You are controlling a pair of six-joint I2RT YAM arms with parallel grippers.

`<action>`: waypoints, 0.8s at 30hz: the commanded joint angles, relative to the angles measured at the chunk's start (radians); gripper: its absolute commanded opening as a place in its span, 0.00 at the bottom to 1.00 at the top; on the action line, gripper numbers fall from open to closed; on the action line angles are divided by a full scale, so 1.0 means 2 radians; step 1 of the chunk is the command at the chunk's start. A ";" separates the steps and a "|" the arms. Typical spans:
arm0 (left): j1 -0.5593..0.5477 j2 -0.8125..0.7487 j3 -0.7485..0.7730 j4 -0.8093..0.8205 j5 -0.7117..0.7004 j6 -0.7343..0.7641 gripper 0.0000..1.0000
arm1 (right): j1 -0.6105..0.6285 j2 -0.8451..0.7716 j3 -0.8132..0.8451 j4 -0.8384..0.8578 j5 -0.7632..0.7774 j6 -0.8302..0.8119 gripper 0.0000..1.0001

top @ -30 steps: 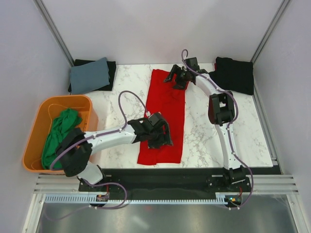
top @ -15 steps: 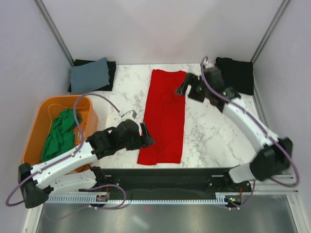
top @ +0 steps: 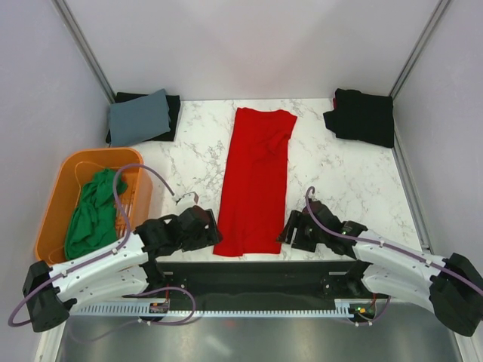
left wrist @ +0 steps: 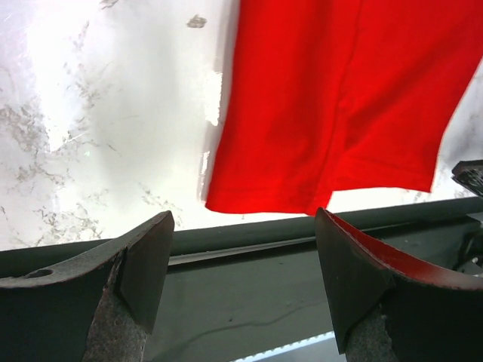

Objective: Fold and stack the t-shirts

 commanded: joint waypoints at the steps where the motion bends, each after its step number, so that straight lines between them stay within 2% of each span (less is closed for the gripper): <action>1: 0.001 0.003 -0.016 0.013 -0.032 -0.037 0.82 | 0.020 0.021 -0.006 0.098 -0.007 0.035 0.71; 5: 0.002 0.006 -0.037 0.031 -0.031 -0.041 0.82 | 0.038 0.048 -0.019 0.129 -0.003 0.047 0.64; 8: 0.002 0.011 -0.049 0.041 -0.026 -0.043 0.82 | 0.051 0.058 -0.020 0.126 0.006 0.048 0.55; 9: 0.002 0.013 -0.052 0.051 -0.024 -0.043 0.82 | 0.055 0.058 -0.022 0.121 0.008 0.048 0.49; 12: 0.002 0.023 -0.062 0.066 -0.019 -0.044 0.82 | 0.059 0.053 -0.033 0.118 0.014 0.048 0.39; 15: 0.002 0.036 -0.068 0.087 -0.011 -0.041 0.82 | 0.059 0.041 -0.050 0.118 0.015 0.051 0.21; 17: 0.001 0.044 -0.070 0.099 -0.006 -0.042 0.81 | 0.059 0.030 -0.058 0.121 0.015 0.052 0.13; 18: 0.002 0.048 -0.071 0.102 -0.005 -0.041 0.81 | 0.059 0.025 -0.059 0.120 0.014 0.052 0.07; 21: 0.002 0.073 -0.076 0.125 0.004 -0.041 0.79 | 0.059 0.009 -0.058 0.109 0.018 0.052 0.00; 24: 0.001 0.090 -0.079 0.146 0.015 -0.041 0.76 | 0.059 0.005 -0.056 0.099 0.019 0.048 0.00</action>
